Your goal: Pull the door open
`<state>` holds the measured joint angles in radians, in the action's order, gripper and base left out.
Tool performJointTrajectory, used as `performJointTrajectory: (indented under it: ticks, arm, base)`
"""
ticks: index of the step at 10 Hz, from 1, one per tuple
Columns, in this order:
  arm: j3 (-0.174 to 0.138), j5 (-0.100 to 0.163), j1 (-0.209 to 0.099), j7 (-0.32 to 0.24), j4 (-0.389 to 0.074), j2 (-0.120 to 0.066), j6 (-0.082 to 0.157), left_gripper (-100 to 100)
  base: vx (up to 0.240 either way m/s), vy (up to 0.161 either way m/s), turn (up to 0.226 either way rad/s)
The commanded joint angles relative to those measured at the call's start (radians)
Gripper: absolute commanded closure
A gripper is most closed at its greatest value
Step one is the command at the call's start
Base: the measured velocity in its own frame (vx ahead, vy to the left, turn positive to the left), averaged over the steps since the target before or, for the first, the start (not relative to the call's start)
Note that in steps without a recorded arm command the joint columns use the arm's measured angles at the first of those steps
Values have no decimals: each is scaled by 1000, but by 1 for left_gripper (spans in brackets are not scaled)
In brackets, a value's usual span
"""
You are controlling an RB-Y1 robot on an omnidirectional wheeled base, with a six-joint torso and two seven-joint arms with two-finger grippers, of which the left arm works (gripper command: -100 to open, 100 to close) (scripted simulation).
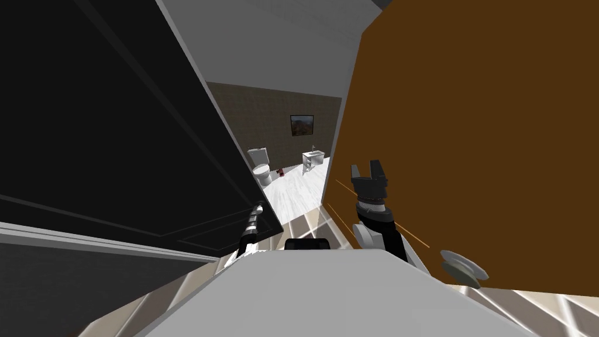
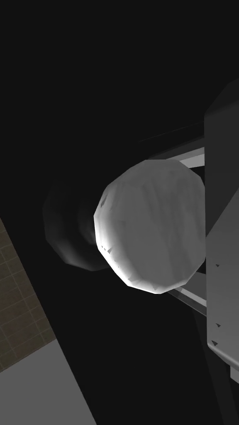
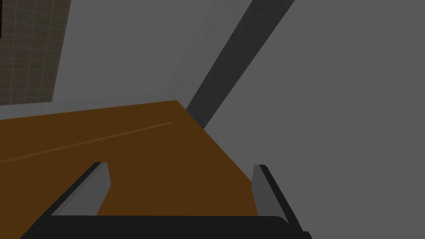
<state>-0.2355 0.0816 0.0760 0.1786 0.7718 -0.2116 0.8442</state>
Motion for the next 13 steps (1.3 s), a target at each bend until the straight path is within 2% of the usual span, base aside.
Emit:
performJointTrajectory:
  ticks: [1, 2, 3, 4, 5, 7, 8, 9, 10, 11, 12, 13]
  arm:
    - [13, 5, 0, -28, 10, 10, -3, 100]
    - [21, 21, -2, -68, 7, 7, -3, 100]
    - [21, 21, -2, -69, 7, 7, -3, 100]
    - [28, 38, -5, -110, 4, 4, -2, 100]
    - [28, 38, -5, -111, 4, 4, -2, 100]
    - [44, 71, -11, -177, -2, -2, -2, 100]
    - [44, 71, -11, -194, -2, -2, -2, 100]
    - [52, 88, -13, -228, -5, -5, -2, 100]
    - [52, 88, -13, -236, -5, -5, -2, 100]
    - [60, 105, -16, -274, -8, -8, -2, 100]
    - [60, 105, -16, -278, -8, -8, -2, 100]
    - [68, 121, -19, -316, -11, -11, -2, 100]
  base:
    - [-35, 14, -44]
    - [-47, 16, -58]
    - [-36, 14, -29]
    - [-41, 6, -55]
    - [-33, 5, -15]
    - [-51, 15, -64]
    - [-50, 15, -51]
    - [-41, 5, -33]
    - [-35, 6, -19]
    - [-42, 6, -61]
    - [-36, 12, -24]
    - [-38, 13, -56]
